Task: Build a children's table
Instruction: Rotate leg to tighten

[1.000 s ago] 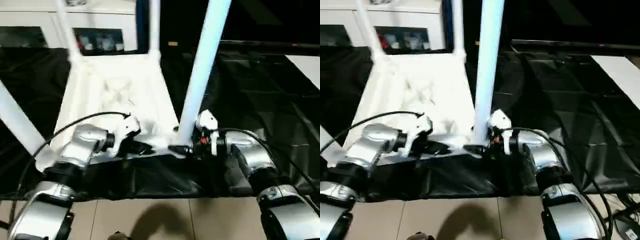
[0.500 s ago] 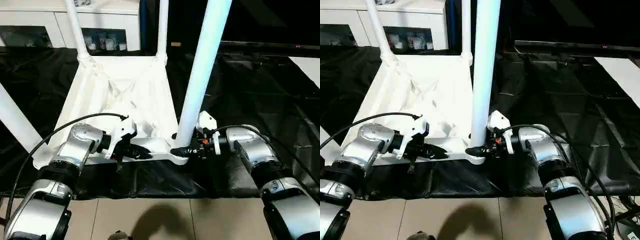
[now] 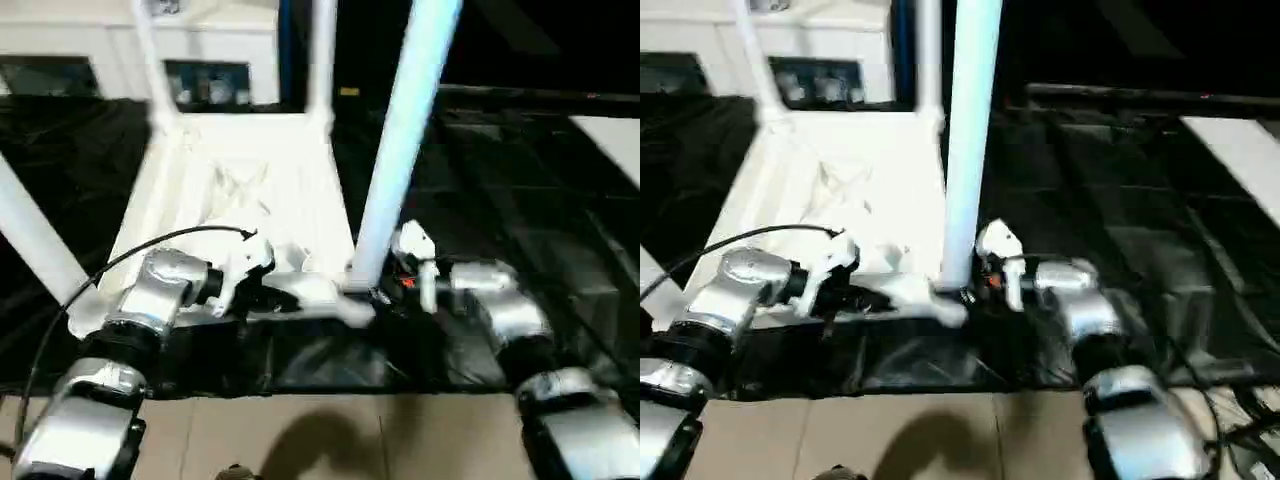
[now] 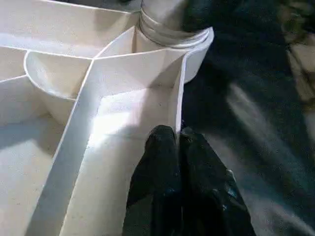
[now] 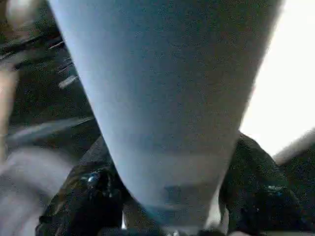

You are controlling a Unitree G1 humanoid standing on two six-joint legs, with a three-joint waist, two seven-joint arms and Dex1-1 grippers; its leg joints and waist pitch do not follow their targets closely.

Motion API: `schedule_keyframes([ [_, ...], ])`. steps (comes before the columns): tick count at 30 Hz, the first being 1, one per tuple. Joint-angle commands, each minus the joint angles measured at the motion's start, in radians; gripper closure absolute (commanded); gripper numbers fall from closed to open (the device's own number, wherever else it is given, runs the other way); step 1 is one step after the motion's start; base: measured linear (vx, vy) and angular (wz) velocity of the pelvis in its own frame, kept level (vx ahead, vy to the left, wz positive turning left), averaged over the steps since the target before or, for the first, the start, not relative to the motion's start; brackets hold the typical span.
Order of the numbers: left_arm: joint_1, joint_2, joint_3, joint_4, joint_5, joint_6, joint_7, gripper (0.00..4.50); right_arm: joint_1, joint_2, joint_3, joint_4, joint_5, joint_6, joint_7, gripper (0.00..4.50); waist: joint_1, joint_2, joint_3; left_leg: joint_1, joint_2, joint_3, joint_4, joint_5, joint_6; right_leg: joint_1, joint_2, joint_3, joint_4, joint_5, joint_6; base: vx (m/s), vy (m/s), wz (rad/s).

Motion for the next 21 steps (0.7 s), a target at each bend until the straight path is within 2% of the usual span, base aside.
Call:
schedule_keyframes([
  [1,-0.034,-0.081,0.019,-0.012,-0.009,0.051,0.151,4.50,0.034,0.080,0.011,0.005,-0.019,0.054,-0.155,2.20,-0.006,-0.004,-0.050,0.017,0.020,-0.013,-0.080,-0.359,-0.025,0.031,-0.040,0.033,-0.091,-0.426,-0.170,0.000,0.000,0.00],
  [2,-0.033,-0.101,0.023,-0.020,-0.002,0.070,0.199,4.50,0.042,0.103,-0.001,0.001,-0.021,0.063,-0.220,2.20,-0.009,-0.002,-0.050,0.020,0.022,-0.013,-0.081,-0.364,-0.032,0.028,-0.040,0.036,-0.092,-0.426,-0.167,0.000,0.000,0.00],
  [3,-0.030,-0.125,0.026,-0.030,0.004,0.091,0.248,4.50,0.050,0.130,-0.011,-0.007,-0.024,0.072,-0.285,2.38,-0.018,-0.006,-0.047,0.018,0.017,-0.017,-0.083,-0.387,-0.033,0.028,-0.037,0.033,-0.100,-0.471,-0.144,0.000,0.000,0.00],
  [7,-0.020,-0.203,0.028,-0.069,0.028,0.145,0.395,4.50,0.041,0.251,-0.035,0.018,-0.034,0.073,-0.509,2.47,-0.025,-0.005,-0.048,0.015,0.014,-0.020,-0.084,-0.392,-0.026,0.025,-0.036,0.033,-0.107,-0.498,-0.119,0.000,0.000,0.00],
  [12,-0.006,-0.238,0.020,-0.102,0.034,0.164,0.446,4.50,0.007,0.342,-0.054,0.039,-0.017,0.066,-0.623,2.49,-0.033,-0.004,-0.048,0.017,0.012,-0.020,-0.085,-0.415,-0.021,0.019,-0.032,0.033,-0.109,-0.481,-0.113,0.000,0.000,0.00],
  [14,-0.003,-0.238,0.017,-0.107,0.037,0.164,0.445,4.50,0.009,0.346,-0.053,0.032,-0.018,0.063,-0.621,2.49,-0.039,-0.005,-0.049,0.013,0.012,-0.019,-0.086,-0.418,-0.015,0.022,-0.030,0.033,-0.107,-0.455,-0.113,0.000,0.000,0.00],
  [15,-0.003,-0.238,0.017,-0.107,0.037,0.164,0.445,4.50,0.009,0.346,-0.053,0.032,-0.018,0.063,-0.621,2.14,-0.042,-0.005,-0.048,0.012,0.012,-0.019,-0.086,-0.416,-0.012,0.021,-0.029,0.034,-0.106,-0.442,-0.118,0.000,0.000,0.00],
  [16,0.008,-0.224,0.013,-0.122,0.035,0.158,0.423,4.50,0.023,0.339,-0.056,0.005,-0.015,0.046,-0.598,2.14,-0.043,-0.011,-0.048,0.011,0.012,-0.018,-0.086,-0.416,-0.010,0.021,-0.029,0.034,-0.107,-0.440,-0.119,0.000,0.000,0.00],
  [18,0.015,-0.215,0.012,-0.131,0.032,0.158,0.411,4.50,0.031,0.327,-0.057,-0.010,-0.013,0.040,-0.579,1.77,-0.044,-0.009,-0.048,0.009,0.013,-0.018,-0.086,-0.412,-0.005,0.022,-0.030,0.034,-0.105,-0.437,-0.120,0.000,0.000,0.00],
  [21,0.027,-0.200,0.011,-0.151,0.026,0.156,0.386,4.50,0.042,0.303,-0.060,-0.027,-0.006,0.030,-0.549,1.61,-0.045,-0.009,-0.047,0.010,0.013,-0.017,-0.087,-0.413,0.000,0.021,-0.029,0.036,-0.107,-0.442,-0.117,0.000,0.000,0.00],
])
